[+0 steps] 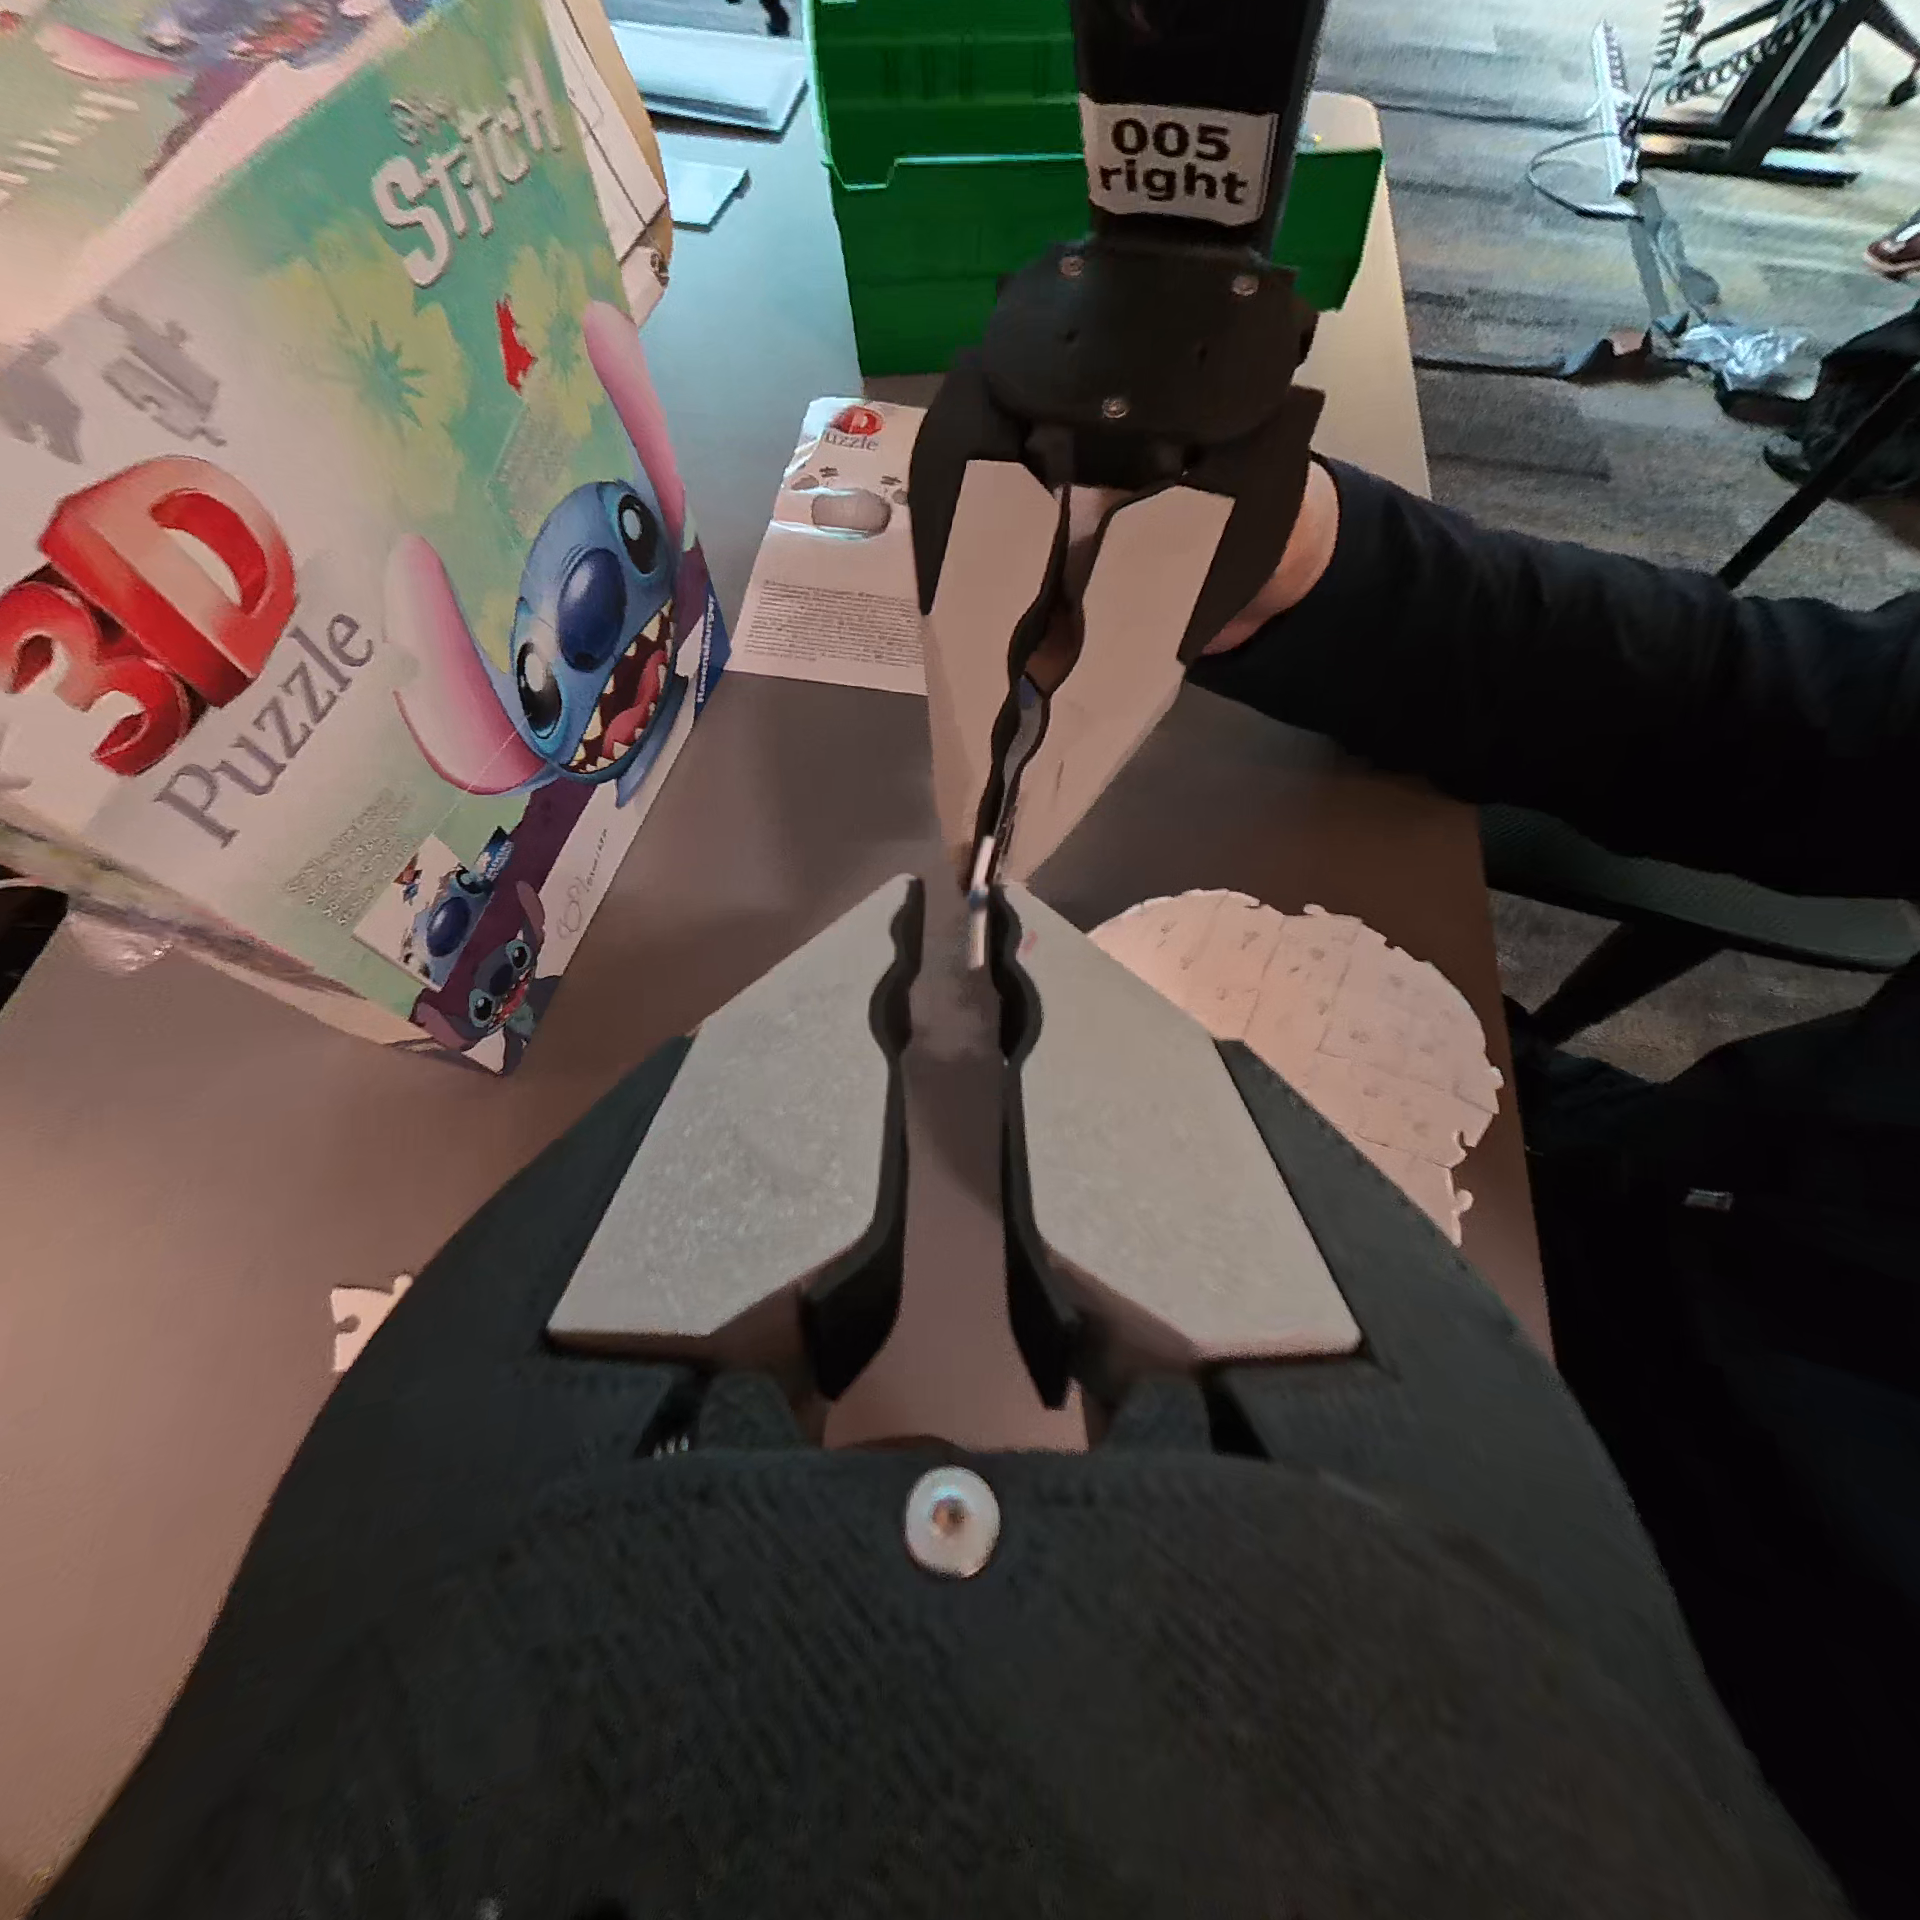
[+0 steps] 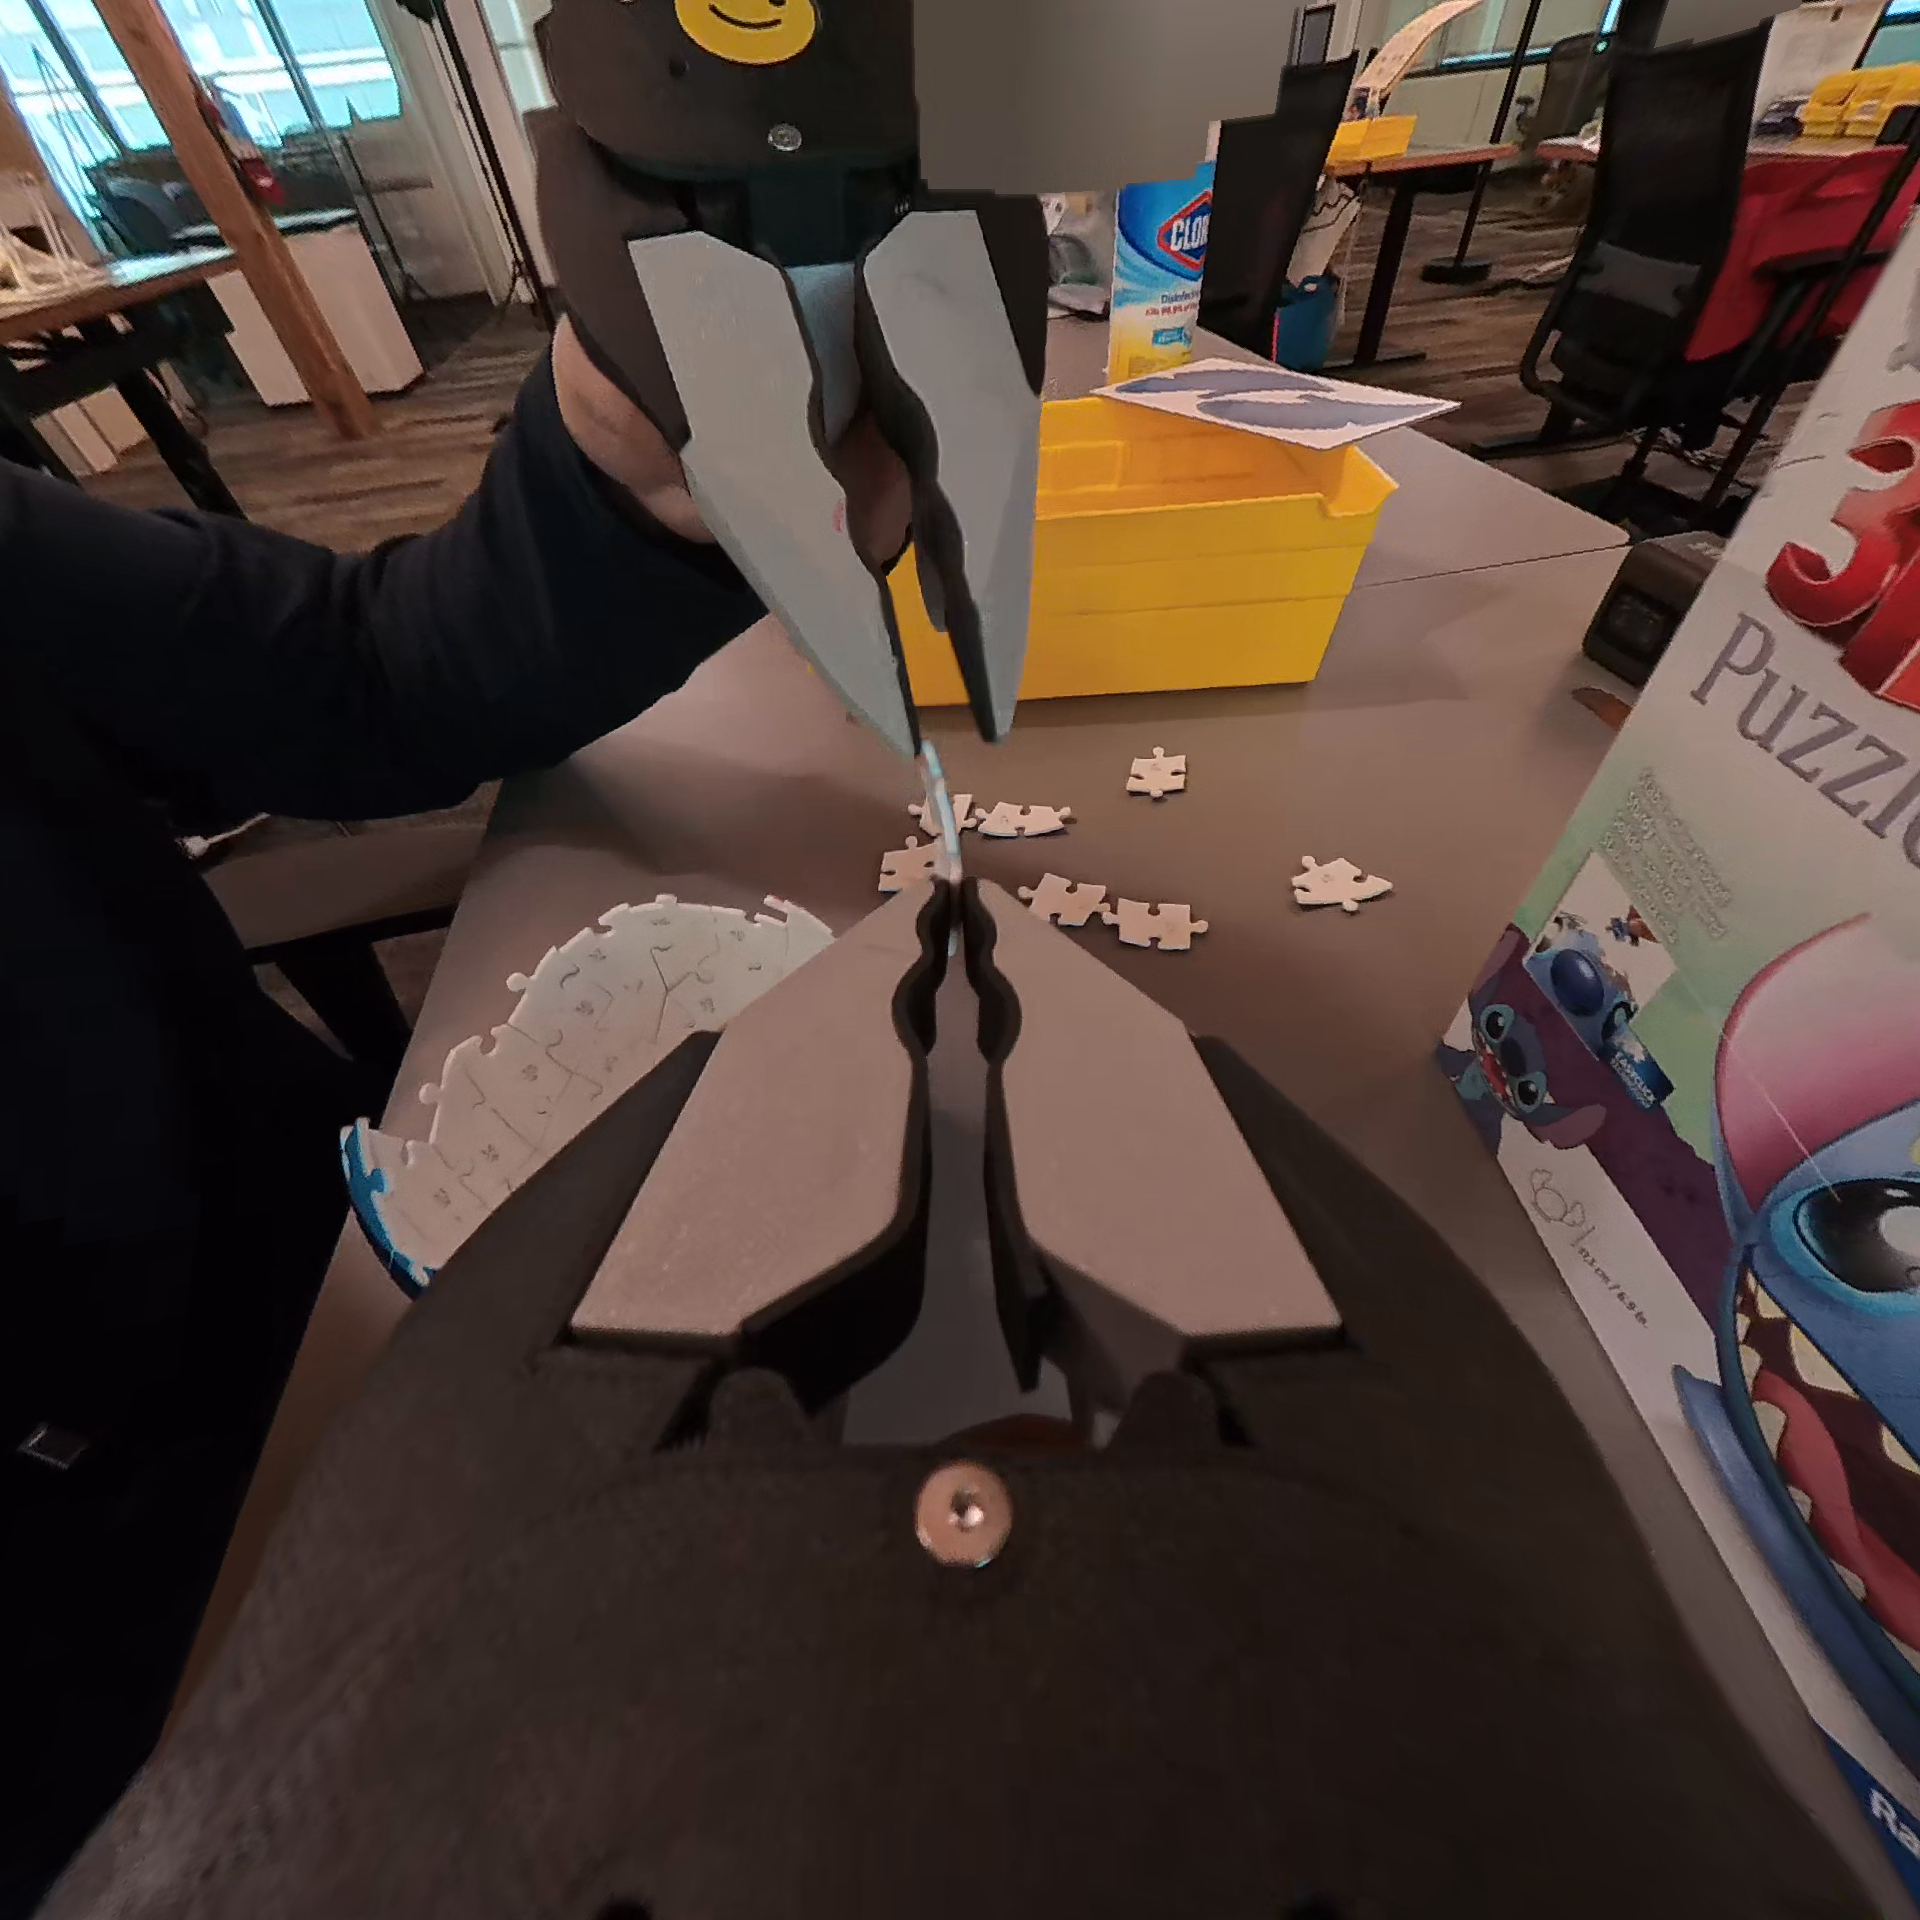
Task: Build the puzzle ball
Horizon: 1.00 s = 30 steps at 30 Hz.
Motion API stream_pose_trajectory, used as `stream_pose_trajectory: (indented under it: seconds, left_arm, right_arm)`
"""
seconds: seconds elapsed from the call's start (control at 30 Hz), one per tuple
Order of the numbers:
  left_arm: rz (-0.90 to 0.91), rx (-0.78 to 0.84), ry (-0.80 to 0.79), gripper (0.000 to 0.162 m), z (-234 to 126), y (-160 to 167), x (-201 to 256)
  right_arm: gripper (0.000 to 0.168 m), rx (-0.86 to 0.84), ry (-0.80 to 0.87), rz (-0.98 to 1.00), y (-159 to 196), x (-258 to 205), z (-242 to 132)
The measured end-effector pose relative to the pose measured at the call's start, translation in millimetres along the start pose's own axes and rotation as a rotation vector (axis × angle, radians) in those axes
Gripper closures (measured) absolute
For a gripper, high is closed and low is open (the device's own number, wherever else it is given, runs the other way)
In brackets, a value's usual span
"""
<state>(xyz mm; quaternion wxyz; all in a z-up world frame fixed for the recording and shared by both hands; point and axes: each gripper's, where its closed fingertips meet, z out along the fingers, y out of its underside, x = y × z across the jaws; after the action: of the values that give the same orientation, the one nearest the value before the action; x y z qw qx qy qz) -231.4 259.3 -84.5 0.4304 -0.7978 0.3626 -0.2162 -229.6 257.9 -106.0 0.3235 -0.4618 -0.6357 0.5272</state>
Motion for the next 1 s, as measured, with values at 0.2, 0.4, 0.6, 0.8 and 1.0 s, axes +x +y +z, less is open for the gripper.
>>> stream_pose_trajectory:
  seconds: [0.2,0.4,0.6,0.8,1.0]
  left_arm:
    - [-0.074,-0.011,0.051,0.149,2.8,5.9,-0.5]
    - [-0.033,-0.011,0.054,0.162,8.9,5.3,4.5]
    - [-0.034,-0.016,0.087,0.162,8.4,6.8,8.5]
    - [-0.006,-0.138,0.111,0.162,11.7,28.8,12.1]
    - [-0.008,-0.221,0.167,0.162,20.6,44.2,22.1]
  right_arm:
    - [0.168,0.077,-0.019,0.035,-10.9,0.4,-5.9]
    - [0.168,0.091,-0.043,0.061,-11.5,-0.7,-7.1]
    - [0.168,0.085,-0.083,0.082,-9.4,-4.6,-6.2]
    - [0.163,-0.048,-0.087,0.05,10.6,-9.4,1.6]
    - [0.149,0.015,-0.109,0.092,-0.5,-8.4,-5.5]
